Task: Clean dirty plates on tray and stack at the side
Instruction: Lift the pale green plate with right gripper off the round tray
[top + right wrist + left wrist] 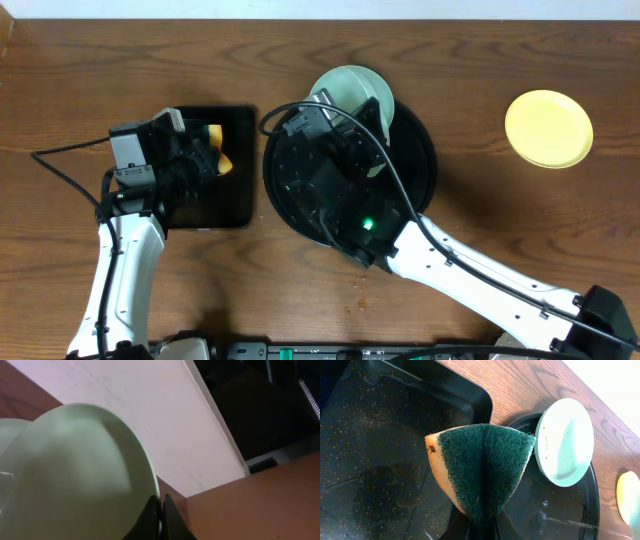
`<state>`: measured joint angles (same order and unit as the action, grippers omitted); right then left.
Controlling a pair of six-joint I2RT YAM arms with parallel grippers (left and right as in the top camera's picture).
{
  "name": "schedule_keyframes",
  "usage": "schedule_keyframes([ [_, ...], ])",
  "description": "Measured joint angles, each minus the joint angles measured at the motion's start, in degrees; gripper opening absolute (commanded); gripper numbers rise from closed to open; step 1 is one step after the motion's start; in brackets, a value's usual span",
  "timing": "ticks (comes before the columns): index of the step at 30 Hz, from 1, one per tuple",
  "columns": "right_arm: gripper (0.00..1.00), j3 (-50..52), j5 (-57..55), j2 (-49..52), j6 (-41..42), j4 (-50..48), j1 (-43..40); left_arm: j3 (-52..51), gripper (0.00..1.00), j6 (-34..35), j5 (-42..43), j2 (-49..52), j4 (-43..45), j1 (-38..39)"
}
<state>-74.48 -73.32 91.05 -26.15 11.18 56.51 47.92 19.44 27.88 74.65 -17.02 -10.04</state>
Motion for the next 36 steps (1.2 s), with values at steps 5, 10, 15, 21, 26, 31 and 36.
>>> schedule_keyframes([
  [5,0.01,0.0,-0.07,0.09,-2.29,-1.77,0.0,0.0,0.08,0.0,0.0,0.0,0.02,0.0],
  [10,0.01,0.0,-0.2,0.09,-2.99,-2.03,0.0,0.0,0.08,0.0,0.0,0.0,0.02,0.0],
  [15,0.01,0.0,-0.13,0.09,-3.19,-2.51,0.0,0.0,0.08,0.0,0.0,0.0,0.02,0.0],
  [21,0.01,0.0,3.15,0.09,-2.45,-2.34,-0.22,0.0,0.08,0.0,0.0,0.0,0.02,0.0],
  [26,0.01,-0.07,10.73,0.09,3.56,4.52,-2.82,0.0,0.08,0.0,-0.04,0.0,0.04,0.0],
  [31,0.01,0.02,29.62,0.09,16.13,14.4,-10.03,0.0,0.08,0.0,-0.04,0.0,0.04,0.0],
  [36,0.01,0.04,54.12,0.13,26.08,15.15,-23.34,0.0,0.08,0.0,-0.02,0.0,0.04,0.0],
])
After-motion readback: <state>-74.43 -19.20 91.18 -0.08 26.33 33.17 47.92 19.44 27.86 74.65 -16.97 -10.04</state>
